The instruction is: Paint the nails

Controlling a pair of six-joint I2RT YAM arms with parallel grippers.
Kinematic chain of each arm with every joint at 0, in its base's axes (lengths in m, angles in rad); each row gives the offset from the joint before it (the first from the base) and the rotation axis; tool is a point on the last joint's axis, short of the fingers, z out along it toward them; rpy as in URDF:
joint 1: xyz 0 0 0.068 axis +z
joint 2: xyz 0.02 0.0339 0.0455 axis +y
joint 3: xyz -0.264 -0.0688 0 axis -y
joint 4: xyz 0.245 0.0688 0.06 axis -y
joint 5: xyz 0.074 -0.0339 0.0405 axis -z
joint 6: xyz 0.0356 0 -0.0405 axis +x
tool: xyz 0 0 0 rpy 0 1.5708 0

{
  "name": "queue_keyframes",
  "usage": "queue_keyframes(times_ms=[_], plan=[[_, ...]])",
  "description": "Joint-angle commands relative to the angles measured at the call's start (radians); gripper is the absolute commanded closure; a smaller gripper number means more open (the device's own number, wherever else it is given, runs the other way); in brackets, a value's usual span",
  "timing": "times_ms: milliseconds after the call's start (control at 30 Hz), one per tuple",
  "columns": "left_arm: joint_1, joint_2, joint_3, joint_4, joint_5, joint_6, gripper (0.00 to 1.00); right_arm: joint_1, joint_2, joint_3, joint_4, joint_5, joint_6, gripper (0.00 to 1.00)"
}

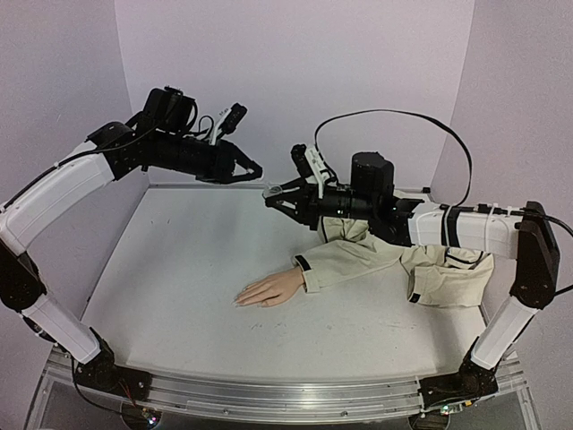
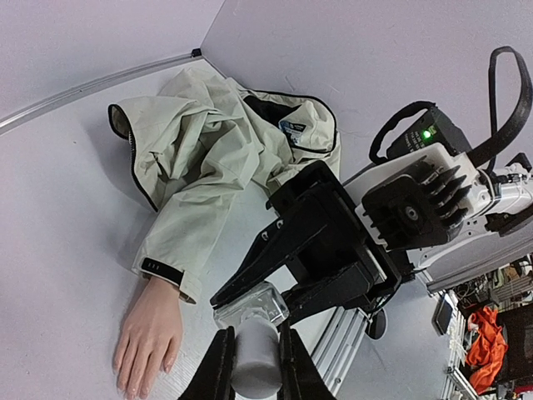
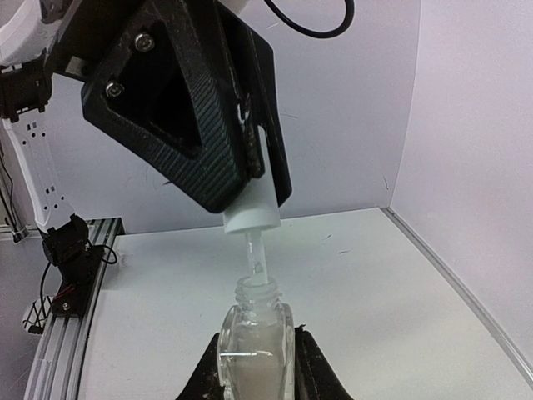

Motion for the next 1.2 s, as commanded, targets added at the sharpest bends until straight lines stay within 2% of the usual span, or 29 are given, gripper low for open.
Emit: queue_keyframes(times_ms=[0,400,633,833,933,1033,1167], plan=[[0.008,-0.048,0.03,0.016,-0.023,0.019,1.0,0.0,-0.034,0.004,0.073,-0.012,-0.011,1.0],[0.028,-0.096,-0.004,0.016,-0.029,0.012,1.0,0.001,-0.096,-0.07,0.137,0.056,0.003,1.0],[0.046,-0.141,-0.074,0.015,-0.036,-0.006,1.0,0.001,-0.202,-0.171,0.189,0.155,0.025,1.0],[0.083,-0.208,-0.237,0.018,-0.011,0.056,1.0,0.001,-0.361,-0.295,0.178,0.269,0.016,1.0],[0.106,-0.224,-0.331,0.019,-0.037,0.077,1.0,0.001,-0.449,-0.332,0.113,0.294,-0.019,1.0],[0.113,-0.213,-0.417,0.032,-0.057,0.064,1.0,0.001,-0.524,-0.363,0.044,0.324,-0.05,1.0],[0.113,-0.216,-0.545,0.126,-0.046,0.026,1.0,0.001,-0.596,-0.409,0.014,0.405,-0.098,1.0]])
